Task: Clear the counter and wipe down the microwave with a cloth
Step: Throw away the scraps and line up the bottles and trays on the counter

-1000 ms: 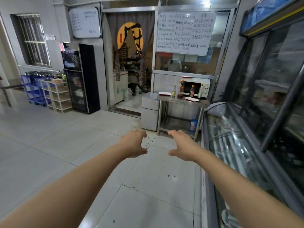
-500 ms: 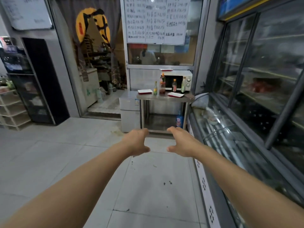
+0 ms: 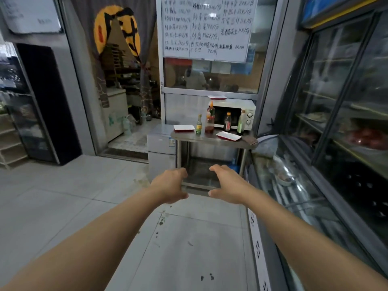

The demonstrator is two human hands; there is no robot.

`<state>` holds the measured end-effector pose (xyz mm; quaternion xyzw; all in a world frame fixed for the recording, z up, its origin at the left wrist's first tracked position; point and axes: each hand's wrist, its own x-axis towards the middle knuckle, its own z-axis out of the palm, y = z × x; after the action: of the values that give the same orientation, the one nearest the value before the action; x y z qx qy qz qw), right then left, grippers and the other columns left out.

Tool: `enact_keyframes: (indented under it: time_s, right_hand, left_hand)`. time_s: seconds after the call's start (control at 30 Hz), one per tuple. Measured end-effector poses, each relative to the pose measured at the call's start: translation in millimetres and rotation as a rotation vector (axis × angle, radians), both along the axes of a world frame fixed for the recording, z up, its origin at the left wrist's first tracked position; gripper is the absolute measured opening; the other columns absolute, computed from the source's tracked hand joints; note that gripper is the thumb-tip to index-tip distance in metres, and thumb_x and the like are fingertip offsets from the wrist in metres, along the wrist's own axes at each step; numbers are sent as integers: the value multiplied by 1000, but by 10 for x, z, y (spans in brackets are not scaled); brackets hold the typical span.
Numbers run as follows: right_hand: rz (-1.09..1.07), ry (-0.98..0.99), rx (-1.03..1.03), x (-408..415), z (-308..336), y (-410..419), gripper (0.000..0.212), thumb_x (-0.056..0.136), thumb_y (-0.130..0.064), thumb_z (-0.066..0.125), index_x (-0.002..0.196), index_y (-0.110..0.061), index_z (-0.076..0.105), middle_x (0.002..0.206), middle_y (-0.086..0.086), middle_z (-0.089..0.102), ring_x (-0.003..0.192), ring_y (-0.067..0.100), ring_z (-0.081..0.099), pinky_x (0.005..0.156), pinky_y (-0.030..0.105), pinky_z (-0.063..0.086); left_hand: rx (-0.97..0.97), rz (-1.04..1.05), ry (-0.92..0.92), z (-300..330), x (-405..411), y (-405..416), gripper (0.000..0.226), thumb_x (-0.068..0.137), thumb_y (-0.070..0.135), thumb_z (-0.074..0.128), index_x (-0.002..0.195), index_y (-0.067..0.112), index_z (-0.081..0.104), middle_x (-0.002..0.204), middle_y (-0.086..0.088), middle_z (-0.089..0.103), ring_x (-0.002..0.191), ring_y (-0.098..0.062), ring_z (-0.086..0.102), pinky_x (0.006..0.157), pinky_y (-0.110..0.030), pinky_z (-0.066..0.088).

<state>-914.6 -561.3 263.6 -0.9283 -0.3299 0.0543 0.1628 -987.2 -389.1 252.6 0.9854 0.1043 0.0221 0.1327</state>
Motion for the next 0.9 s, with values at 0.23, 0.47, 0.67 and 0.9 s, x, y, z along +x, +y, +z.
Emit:
enact_keyframes:
  time_s: [0.23, 0.47, 0.67, 0.9]
  right_hand:
    - [16, 29, 2, 1059, 21, 350, 75, 83, -29, 70, 144, -22, 27, 146, 4, 32, 129, 24, 40, 104, 36, 41]
    - [-41, 19, -7, 2034, 1, 937, 73, 85, -30, 68, 145, -22, 27, 149, 3, 28, 135, 24, 34, 105, 36, 37]
    - [-146, 28, 18, 2852, 75, 1592, 71, 85, -31, 67, 144, -22, 28, 149, 3, 28, 132, 23, 38, 104, 36, 41]
    - [-235, 51, 42, 3683, 106, 2189, 71, 82, -31, 69, 142, -21, 32, 145, 5, 35, 125, 27, 47, 100, 43, 45]
  left_hand:
    - [-16, 15, 4, -9, 1051, 414, 59, 81, 31, 71, 132, 21, 43, 129, -4, 55, 114, -22, 55, 95, -37, 48]
    - [-27, -50, -22, -33, 2137, 1060, 60, 79, 31, 72, 132, 21, 44, 130, -3, 54, 116, -21, 52, 97, -38, 47]
    - [-10, -155, -16, 106, 3125, 1773, 54, 81, 27, 69, 129, 18, 45, 130, -4, 53, 117, -20, 51, 96, -33, 46]
    - [-20, -225, -28, 218, 4036, 2445, 48, 81, 29, 69, 123, 19, 49, 123, -4, 57, 110, -20, 55, 93, -36, 49]
